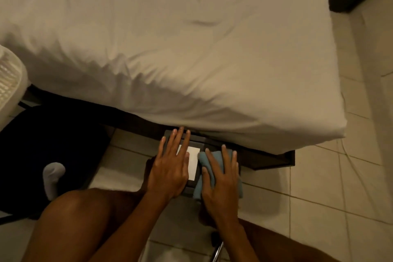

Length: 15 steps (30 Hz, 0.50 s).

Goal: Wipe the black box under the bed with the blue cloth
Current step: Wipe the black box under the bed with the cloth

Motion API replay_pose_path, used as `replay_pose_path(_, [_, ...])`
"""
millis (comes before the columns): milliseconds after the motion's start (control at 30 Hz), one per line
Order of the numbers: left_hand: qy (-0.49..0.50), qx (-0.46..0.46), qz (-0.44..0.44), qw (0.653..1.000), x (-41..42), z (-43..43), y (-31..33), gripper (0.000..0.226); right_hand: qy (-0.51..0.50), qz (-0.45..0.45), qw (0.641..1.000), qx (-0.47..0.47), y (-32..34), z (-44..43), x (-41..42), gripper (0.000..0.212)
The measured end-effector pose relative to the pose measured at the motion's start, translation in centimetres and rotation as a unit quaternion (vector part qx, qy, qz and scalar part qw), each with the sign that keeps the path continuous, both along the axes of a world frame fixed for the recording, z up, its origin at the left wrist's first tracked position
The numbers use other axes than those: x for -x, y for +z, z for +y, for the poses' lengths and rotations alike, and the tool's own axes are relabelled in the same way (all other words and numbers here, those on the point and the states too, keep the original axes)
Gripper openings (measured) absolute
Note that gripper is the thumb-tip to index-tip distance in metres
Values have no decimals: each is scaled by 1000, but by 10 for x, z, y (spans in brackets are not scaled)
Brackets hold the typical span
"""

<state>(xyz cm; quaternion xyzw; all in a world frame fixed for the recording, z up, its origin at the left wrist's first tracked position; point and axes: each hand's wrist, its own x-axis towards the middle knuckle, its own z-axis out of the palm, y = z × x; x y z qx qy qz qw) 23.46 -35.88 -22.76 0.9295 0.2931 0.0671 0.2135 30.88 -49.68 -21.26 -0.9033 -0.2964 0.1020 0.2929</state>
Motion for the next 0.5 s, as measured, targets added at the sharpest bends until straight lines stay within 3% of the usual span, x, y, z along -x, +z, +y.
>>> replay_pose_path(100, [-4,-9,-3,1000,0,0,-1,57,-72,13,997,-25,9,35,-19,48])
replay_pose_path(233, [1,1,-9,1000,1,0,1,57,-5,-7,999,-32,3,21,4,50])
replay_pose_path(367, [1,4,-4,1000,-1,1,2,57,-45,2,998,-33,9,44,-24,46])
replay_pose_path(500, [0,8,-11,1000,-1,1,1,57,-12,-13,999,-40,3,33,-3,49])
